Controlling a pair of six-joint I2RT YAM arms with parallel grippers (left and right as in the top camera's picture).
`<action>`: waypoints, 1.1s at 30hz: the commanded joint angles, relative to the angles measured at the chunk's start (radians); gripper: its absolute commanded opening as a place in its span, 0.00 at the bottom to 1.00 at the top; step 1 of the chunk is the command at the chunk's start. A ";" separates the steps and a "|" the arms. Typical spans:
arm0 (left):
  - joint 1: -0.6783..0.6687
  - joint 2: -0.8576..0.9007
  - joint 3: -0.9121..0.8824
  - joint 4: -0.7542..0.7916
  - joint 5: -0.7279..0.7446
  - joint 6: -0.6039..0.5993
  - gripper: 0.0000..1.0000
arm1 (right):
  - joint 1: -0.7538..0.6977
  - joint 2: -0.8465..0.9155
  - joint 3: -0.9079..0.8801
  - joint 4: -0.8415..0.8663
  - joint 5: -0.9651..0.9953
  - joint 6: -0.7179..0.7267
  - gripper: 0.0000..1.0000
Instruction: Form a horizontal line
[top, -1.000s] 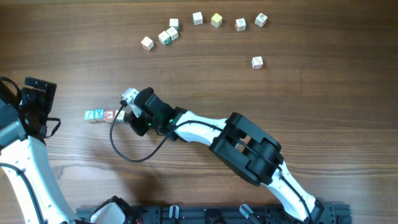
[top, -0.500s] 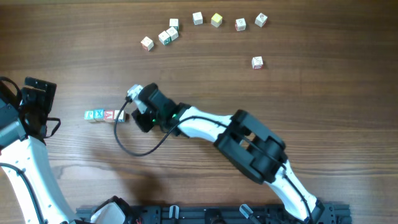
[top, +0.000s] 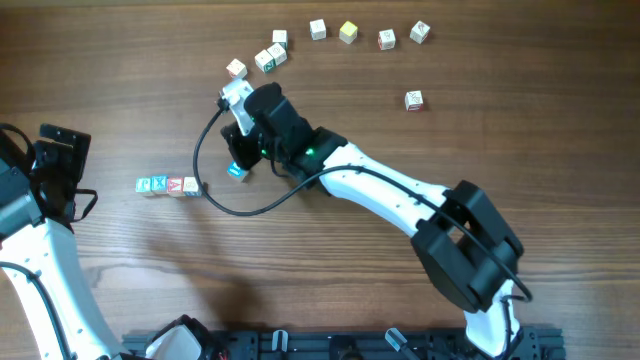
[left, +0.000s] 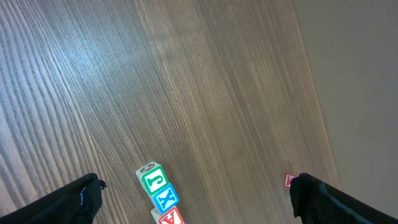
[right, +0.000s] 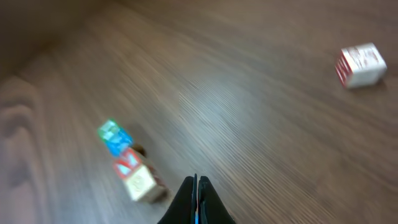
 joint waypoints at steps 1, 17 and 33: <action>0.004 -0.001 0.017 0.000 0.008 -0.009 1.00 | 0.004 0.114 -0.020 0.032 0.065 0.003 0.04; 0.004 -0.001 0.017 0.000 0.008 -0.009 1.00 | -0.039 0.211 -0.020 0.029 -0.140 0.083 0.04; 0.004 -0.001 0.017 0.000 0.008 -0.009 1.00 | -0.031 0.211 -0.020 -0.024 -0.317 0.138 0.05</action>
